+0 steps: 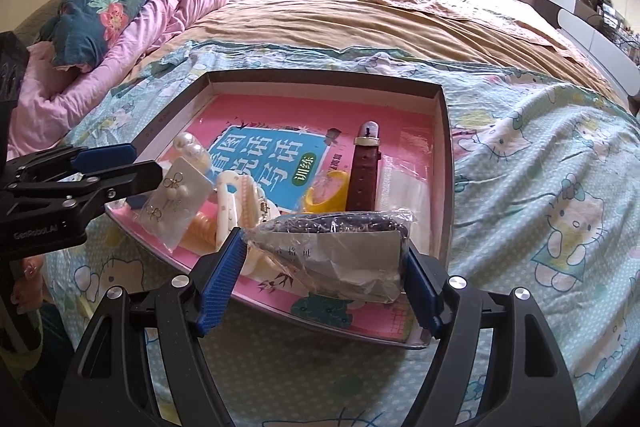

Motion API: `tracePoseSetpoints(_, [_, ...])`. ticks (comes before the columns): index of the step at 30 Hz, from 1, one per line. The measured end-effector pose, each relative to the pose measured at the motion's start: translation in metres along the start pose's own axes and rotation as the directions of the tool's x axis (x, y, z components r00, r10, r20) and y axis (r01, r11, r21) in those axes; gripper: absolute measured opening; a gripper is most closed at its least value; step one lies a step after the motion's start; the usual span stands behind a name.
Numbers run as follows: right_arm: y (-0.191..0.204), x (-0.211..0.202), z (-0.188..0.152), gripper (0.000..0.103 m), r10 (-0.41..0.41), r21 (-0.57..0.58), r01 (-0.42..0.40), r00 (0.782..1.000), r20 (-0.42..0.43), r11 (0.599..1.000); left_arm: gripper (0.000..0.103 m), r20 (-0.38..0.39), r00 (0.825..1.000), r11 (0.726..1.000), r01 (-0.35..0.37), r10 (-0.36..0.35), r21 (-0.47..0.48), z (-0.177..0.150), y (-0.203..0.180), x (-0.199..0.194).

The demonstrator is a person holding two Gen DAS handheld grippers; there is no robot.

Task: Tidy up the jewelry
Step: 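Carry the earring card and tissue bag into the box and open both tools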

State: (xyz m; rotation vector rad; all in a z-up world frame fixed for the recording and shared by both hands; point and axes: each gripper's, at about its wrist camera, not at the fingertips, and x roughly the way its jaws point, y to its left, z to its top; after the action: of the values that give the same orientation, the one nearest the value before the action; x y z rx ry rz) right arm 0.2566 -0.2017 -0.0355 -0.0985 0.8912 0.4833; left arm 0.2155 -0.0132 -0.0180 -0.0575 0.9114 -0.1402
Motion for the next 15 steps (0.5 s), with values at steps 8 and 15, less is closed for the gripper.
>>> tracePoseSetpoints(8, [0.002,-0.001,-0.002,0.075,0.004,-0.002,-0.004,1.0,-0.015,1.0,0.051,0.002,1.0,1.0,0.001,-0.001,-0.001,0.0,0.0,-0.002])
tracePoseSetpoints(15, [0.003,-0.01,0.001,0.085,0.001,-0.008,0.0,1.0,0.011,1.0,0.052,0.004,1.0,1.0,-0.002,0.002,-0.002,0.001,0.001,-0.006])
